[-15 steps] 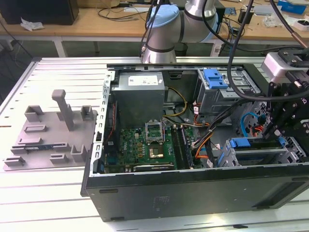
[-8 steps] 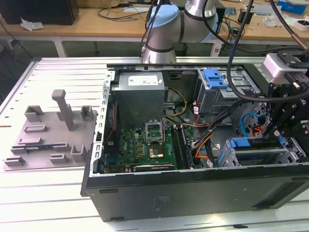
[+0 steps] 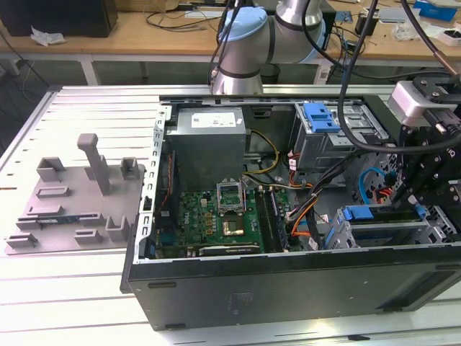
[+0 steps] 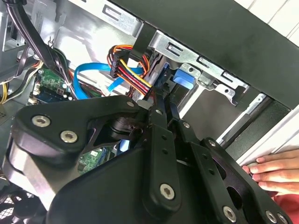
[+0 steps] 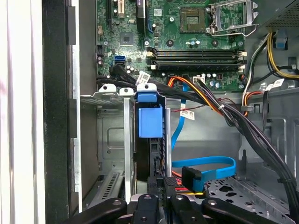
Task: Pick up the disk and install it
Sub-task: 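Insert the first disk wire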
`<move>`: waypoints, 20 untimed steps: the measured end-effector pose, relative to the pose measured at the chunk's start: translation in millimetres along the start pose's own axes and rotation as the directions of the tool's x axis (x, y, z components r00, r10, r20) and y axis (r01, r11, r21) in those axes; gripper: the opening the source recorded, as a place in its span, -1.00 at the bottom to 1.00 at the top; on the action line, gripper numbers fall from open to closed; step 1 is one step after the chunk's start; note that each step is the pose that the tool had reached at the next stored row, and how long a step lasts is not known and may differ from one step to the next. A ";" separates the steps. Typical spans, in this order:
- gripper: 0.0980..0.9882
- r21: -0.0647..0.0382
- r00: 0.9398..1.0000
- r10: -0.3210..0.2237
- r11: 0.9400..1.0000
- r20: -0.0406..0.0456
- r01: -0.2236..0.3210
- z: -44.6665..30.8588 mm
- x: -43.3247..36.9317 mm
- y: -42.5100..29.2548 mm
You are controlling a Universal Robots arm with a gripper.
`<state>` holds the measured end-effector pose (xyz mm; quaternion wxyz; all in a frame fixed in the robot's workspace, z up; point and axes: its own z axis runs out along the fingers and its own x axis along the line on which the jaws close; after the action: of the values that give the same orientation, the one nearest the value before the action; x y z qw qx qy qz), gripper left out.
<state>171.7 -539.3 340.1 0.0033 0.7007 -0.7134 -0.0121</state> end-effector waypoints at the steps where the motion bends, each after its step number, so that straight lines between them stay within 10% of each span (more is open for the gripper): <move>1: -0.85 0.000 1.000 0.001 1.000 0.000 -0.001 0.5 0.0 0.0; 8: -0.82 0.000 1.000 0.002 1.000 0.000 -0.002 1.3 0.0 0.0; 10: -0.55 0.000 1.000 0.002 1.000 0.000 -0.002 0.6 0.0 0.0; 20: -0.41 0.002 1.000 0.007 1.000 -0.001 -0.007 -28.8 -1.3 0.7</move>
<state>171.7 -538.3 368.9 0.0027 0.6983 -0.7157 -0.0111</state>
